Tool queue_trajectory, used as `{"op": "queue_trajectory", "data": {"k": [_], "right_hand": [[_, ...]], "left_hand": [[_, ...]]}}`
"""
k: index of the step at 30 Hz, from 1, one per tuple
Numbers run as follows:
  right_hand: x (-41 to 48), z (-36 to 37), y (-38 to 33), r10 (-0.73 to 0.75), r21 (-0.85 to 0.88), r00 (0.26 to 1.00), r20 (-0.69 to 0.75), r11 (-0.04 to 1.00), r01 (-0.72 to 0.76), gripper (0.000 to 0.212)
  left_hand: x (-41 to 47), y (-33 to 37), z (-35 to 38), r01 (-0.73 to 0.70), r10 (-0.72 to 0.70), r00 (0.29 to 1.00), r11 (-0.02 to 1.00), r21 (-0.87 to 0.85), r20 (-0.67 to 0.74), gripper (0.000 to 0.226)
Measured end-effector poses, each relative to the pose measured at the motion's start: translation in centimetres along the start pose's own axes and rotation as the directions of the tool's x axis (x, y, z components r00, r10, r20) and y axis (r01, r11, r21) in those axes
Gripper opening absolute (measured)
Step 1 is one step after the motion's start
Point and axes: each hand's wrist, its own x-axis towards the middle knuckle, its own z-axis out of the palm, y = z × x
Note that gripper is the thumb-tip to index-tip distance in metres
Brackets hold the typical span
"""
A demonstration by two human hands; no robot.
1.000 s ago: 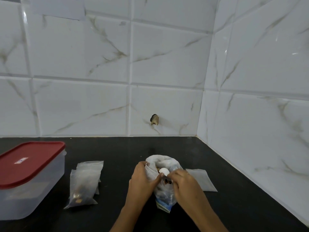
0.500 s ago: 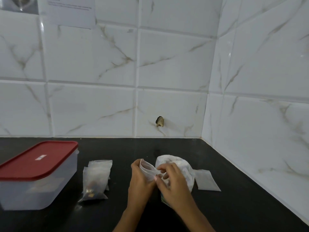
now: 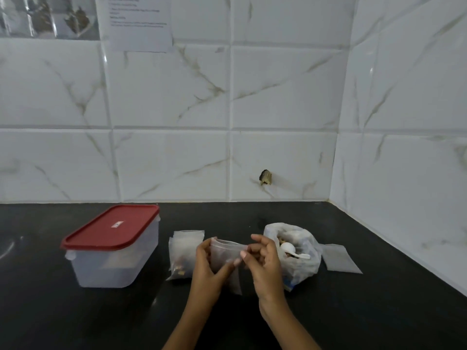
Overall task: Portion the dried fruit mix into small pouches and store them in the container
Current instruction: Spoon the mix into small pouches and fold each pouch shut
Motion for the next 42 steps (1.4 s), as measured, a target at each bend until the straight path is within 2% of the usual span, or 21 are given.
{"op": "queue_trajectory", "data": {"k": [3,5,16,23,28,31,35,42], "right_hand": [[0.1,-0.2,0.1,-0.015,0.013,1.000,0.016,1.000,0.015,0.041],[0.1,-0.4,0.0,-0.008,0.056,1.000,0.020,0.998,0.007,0.044],[-0.3,0.7,0.3,0.010,0.141,0.995,0.098,0.990,-0.024,0.044],[0.3,1.3,0.8,0.072,0.069,0.997,0.021,0.995,-0.073,0.034],[0.4,1.1,0.8,0.067,0.037,0.998,0.012,0.997,-0.067,0.027],[0.4,1.1,0.5,0.057,0.099,0.998,0.032,0.993,-0.060,0.025],[0.0,1.4,0.3,0.032,0.170,0.995,0.099,0.984,-0.049,0.033],[0.0,1.4,0.0,0.001,0.125,0.995,0.100,0.992,-0.014,0.030]], "left_hand": [[-0.5,0.6,-0.4,0.086,-0.088,0.996,0.985,-0.150,-0.008,0.020],[-0.7,0.7,-0.6,0.112,-0.115,0.993,0.975,-0.192,-0.005,0.013],[-1.1,1.5,-0.8,0.167,-0.172,0.985,0.948,-0.270,0.006,0.012],[-0.8,1.2,-0.9,0.215,-0.223,0.975,0.915,-0.340,0.016,0.014],[-0.7,1.0,-0.9,0.181,-0.192,0.981,0.913,-0.365,0.008,0.014],[-0.6,0.9,-0.9,0.173,-0.196,0.980,0.913,-0.369,-0.026,0.018],[-0.8,1.2,-1.0,0.155,-0.187,0.981,0.920,-0.361,-0.056,0.018],[-0.9,1.0,-1.0,0.139,-0.171,0.983,0.928,-0.346,-0.063,0.020]]}}
